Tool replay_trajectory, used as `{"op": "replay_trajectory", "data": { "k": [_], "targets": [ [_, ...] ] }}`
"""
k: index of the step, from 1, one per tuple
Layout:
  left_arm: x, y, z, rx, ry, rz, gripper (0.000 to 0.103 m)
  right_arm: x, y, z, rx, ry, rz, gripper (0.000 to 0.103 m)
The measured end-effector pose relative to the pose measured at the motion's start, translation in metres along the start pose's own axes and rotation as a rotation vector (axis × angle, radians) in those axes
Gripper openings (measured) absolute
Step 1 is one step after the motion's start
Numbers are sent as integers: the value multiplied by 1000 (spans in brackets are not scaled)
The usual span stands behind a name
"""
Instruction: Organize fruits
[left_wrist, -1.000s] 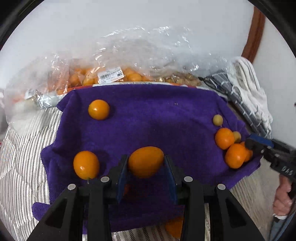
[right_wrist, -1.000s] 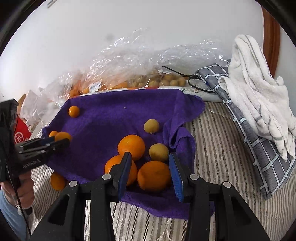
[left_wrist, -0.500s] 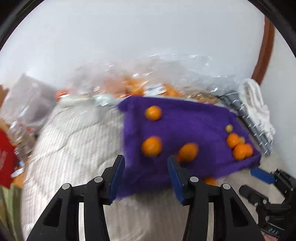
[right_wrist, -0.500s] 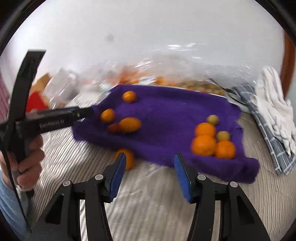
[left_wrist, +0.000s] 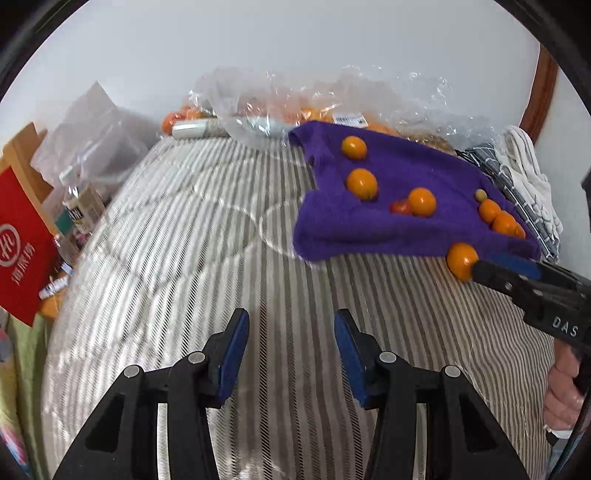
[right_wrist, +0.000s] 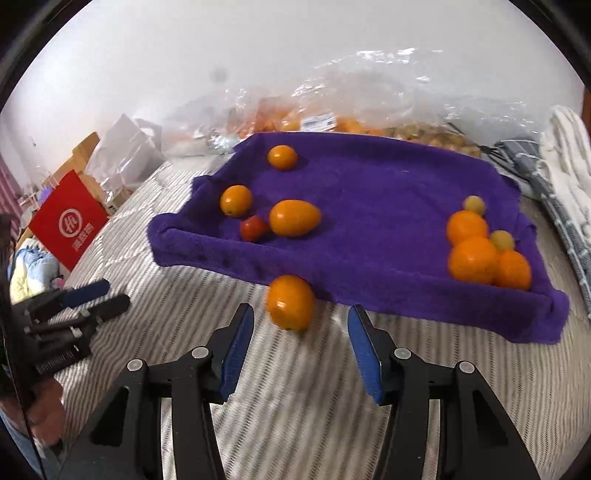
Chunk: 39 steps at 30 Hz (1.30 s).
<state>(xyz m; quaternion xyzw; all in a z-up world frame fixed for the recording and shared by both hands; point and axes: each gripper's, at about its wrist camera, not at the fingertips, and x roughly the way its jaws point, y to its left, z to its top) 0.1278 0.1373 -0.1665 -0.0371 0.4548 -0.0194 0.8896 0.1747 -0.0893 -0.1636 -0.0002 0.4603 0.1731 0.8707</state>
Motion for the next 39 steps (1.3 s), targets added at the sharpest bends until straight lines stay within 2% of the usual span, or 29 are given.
{"op": "replay_trajectory", "data": {
  "k": [1, 4, 6, 7, 13, 20, 23, 25, 28, 31, 36, 39],
  "targets": [
    [3, -1, -1, -3, 7, -8, 46, 3, 3, 1, -11, 6, 9, 53],
    [0, -2, -5, 7, 1, -9, 46, 15, 13, 3, -46, 32, -13, 42],
    [0, -3, -7, 9, 0, -15, 46, 22, 17, 3, -61, 45, -31, 32],
    [0, -3, -8, 7, -3, -14, 46, 24, 18, 3, -65, 46, -40, 30],
    [-1, -5, -9, 16, -7, -4, 46, 18, 13, 0, -61, 45, -30, 30],
    [2, -5, -4, 12, 13, 5, 47, -23, -20, 9, -28, -29, -55, 30],
    [2, -2, 3, -13, 51, -28, 47, -38, -42, 16, -6, -70, -81, 30],
    [-2, 0, 11, -36, 45, -57, 47, -43, -57, 21, 11, -88, -101, 30],
    [-9, -1, 24, -58, 19, -75, 47, -38, -78, 31, 37, -85, -105, 30],
    [-9, -8, 31, -59, 8, -72, 47, -17, -89, 38, 58, -43, -95, 30],
    [-3, -18, 34, -70, 25, -62, 47, 3, -82, 38, 35, -16, -48, 31],
    [-11, -28, 35, -67, 9, -70, 47, -3, -77, 36, 34, -19, -78, 33]
  ]
}}
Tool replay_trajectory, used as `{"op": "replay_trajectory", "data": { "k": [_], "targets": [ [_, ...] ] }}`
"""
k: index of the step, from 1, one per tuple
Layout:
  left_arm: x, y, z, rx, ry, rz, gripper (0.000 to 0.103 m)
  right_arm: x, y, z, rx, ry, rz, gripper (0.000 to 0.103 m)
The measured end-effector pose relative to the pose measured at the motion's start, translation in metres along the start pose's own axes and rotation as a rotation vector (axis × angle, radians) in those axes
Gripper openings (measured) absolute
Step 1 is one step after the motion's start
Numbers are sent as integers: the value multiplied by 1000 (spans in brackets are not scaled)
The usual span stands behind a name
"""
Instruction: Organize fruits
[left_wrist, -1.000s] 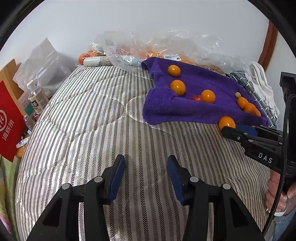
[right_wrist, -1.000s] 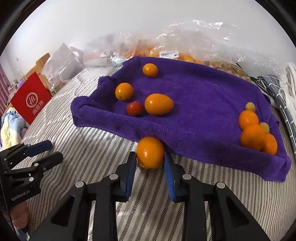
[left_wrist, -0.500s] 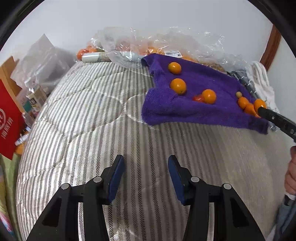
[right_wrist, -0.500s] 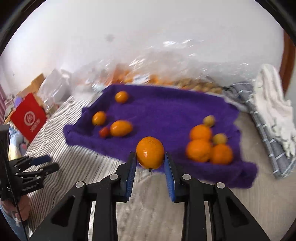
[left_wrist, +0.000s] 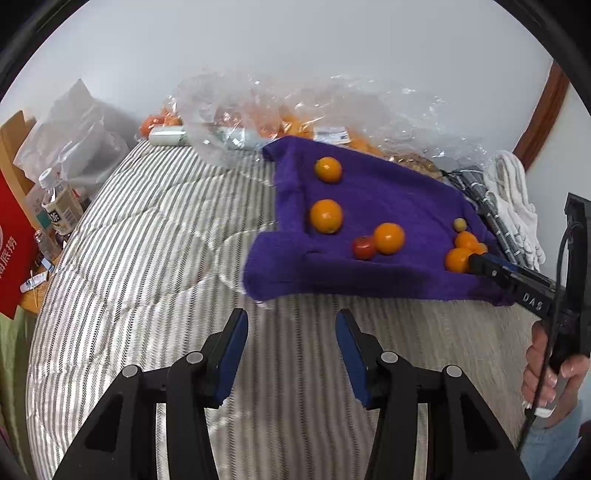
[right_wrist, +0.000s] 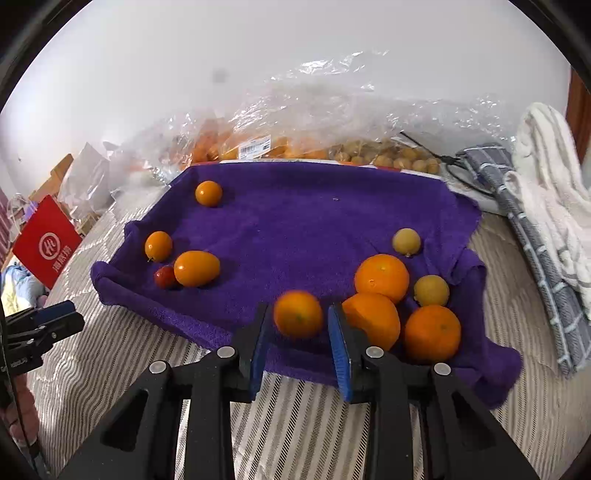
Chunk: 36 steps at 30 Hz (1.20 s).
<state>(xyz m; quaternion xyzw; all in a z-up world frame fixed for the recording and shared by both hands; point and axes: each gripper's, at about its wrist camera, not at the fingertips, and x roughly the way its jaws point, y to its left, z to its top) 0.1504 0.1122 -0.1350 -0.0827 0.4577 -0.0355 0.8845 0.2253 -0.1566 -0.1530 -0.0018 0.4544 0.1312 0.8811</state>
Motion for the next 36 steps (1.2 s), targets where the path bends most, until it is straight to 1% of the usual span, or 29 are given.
{"op": "replay_trajectory", "data": {
  "k": [2, 5, 6, 9, 10, 11, 14, 15, 16, 17, 18, 20, 23, 25, 30, 36],
  "targets": [
    [-11, -10, -1, 13, -25, -1, 47, -14, 0, -5, 1, -13, -22, 35],
    [-34, -27, -4, 40, -74, 8, 47, -49, -2, -14, 16, -66, -57, 51],
    [-43, -32, -5, 47, -91, 7, 47, -61, -4, -17, 22, -83, -76, 53],
    [-72, -49, -12, 67, -144, 5, 48, -101, -6, -29, 30, -135, -139, 55],
    [-82, -54, -15, 71, -161, 4, 52, -113, -8, -32, 36, -145, -148, 55],
    [-92, -59, -18, 78, -179, 0, 58, -126, -10, -37, 49, -155, -156, 56],
    [-119, -73, -26, 95, -233, -4, 61, -155, -15, -48, 83, -161, -154, 57],
    [-125, -76, -28, 98, -244, -2, 63, -165, -16, -53, 91, -163, -155, 60],
    [-132, -80, -31, 106, -257, 3, 68, -171, -15, -56, 96, -168, -161, 65],
    [-136, -82, -33, 110, -265, 4, 73, -180, -15, -60, 101, -180, -177, 79],
    [-139, -86, -34, 114, -273, 9, 75, -186, -14, -64, 101, -195, -187, 87],
    [-145, -92, -37, 120, -284, 22, 76, -200, -10, -72, 87, -241, -201, 92],
    [-149, -95, -40, 118, -288, 30, 77, -212, -8, -79, 75, -257, -221, 94],
    [-151, -96, -42, 119, -291, 27, 77, -217, -8, -83, 81, -258, -213, 94],
    [-154, -99, -46, 118, -291, 35, 77, -222, -12, -89, 108, -263, -201, 94],
    [-154, -99, -47, 122, -290, 37, 77, -225, -11, -93, 107, -263, -208, 94]
  ]
}}
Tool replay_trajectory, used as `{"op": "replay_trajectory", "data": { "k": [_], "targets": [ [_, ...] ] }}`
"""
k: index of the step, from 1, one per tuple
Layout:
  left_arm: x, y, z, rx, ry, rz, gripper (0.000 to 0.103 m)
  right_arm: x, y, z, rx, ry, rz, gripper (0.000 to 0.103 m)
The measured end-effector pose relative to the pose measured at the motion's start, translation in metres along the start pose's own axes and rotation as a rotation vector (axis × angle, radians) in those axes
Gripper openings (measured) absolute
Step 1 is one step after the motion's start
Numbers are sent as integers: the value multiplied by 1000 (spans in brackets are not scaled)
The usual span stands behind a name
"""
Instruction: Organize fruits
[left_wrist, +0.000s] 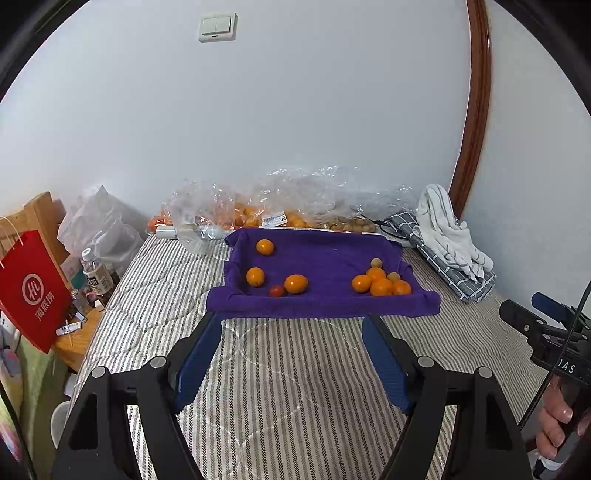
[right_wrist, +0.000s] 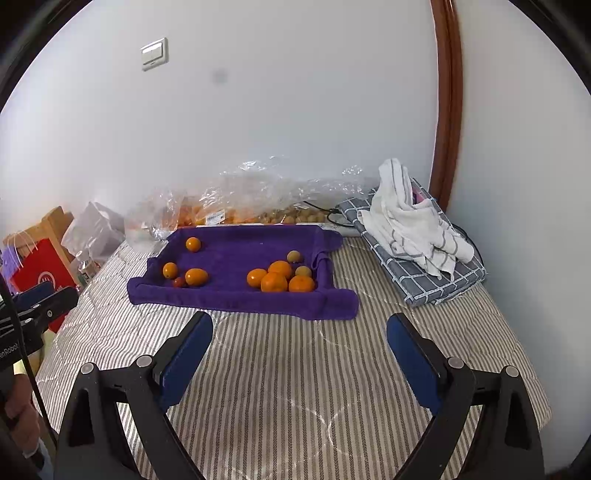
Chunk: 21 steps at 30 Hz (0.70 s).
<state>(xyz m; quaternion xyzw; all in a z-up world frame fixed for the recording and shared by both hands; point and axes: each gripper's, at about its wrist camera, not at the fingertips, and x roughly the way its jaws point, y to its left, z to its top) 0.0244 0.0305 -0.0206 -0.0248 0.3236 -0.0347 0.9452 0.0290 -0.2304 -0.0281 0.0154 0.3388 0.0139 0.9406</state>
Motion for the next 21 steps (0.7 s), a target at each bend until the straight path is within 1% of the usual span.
{"op": "replay_trajectory", "data": {
  "k": [21],
  "targets": [
    [-4, 3, -2, -3, -5, 18, 77, -4, 1, -3, 4, -4, 1, 94]
  ]
}}
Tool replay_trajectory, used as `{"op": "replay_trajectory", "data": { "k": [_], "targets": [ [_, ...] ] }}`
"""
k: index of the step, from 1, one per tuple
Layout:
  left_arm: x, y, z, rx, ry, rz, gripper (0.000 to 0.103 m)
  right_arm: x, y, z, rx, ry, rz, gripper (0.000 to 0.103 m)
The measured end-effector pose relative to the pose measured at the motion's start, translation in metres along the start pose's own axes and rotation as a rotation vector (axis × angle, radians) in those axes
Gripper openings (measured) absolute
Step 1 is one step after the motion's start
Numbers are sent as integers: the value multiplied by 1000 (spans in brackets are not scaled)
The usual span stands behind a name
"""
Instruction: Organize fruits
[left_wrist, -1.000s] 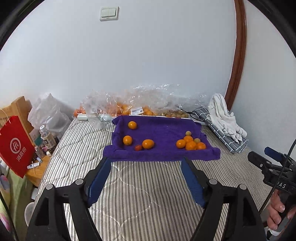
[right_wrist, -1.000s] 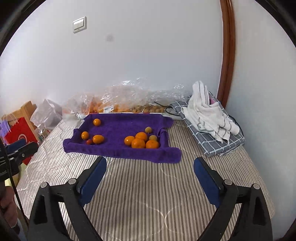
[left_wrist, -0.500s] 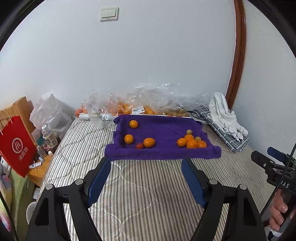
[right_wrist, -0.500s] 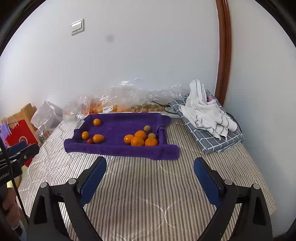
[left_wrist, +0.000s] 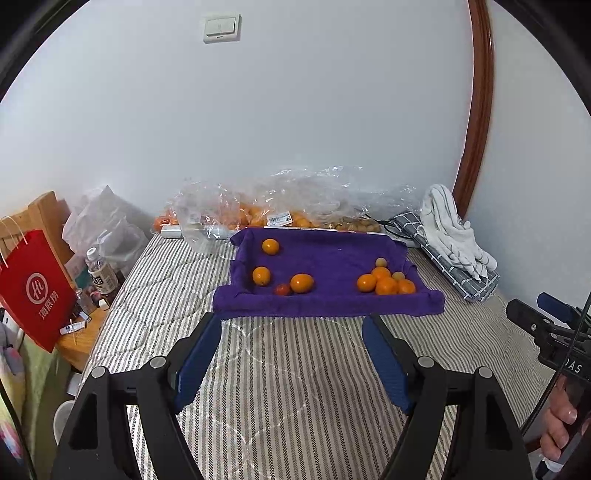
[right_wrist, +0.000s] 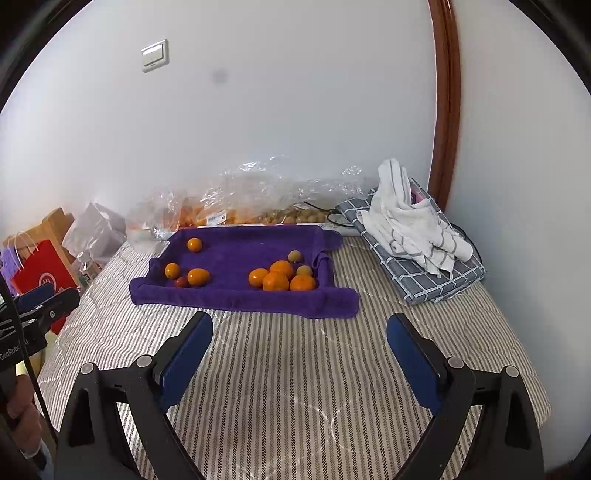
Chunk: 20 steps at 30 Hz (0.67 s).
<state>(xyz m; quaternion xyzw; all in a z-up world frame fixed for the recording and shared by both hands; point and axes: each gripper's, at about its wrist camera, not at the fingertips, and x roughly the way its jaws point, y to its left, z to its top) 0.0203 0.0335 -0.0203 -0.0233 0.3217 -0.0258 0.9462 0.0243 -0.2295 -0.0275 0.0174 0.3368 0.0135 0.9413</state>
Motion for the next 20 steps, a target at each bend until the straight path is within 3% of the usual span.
{"op": "replay_trajectory", "data": {
  "k": [20],
  "targets": [
    [-2, -1, 1, 4, -5, -2, 77, -1, 1, -1, -1, 1, 0, 94]
  ]
}}
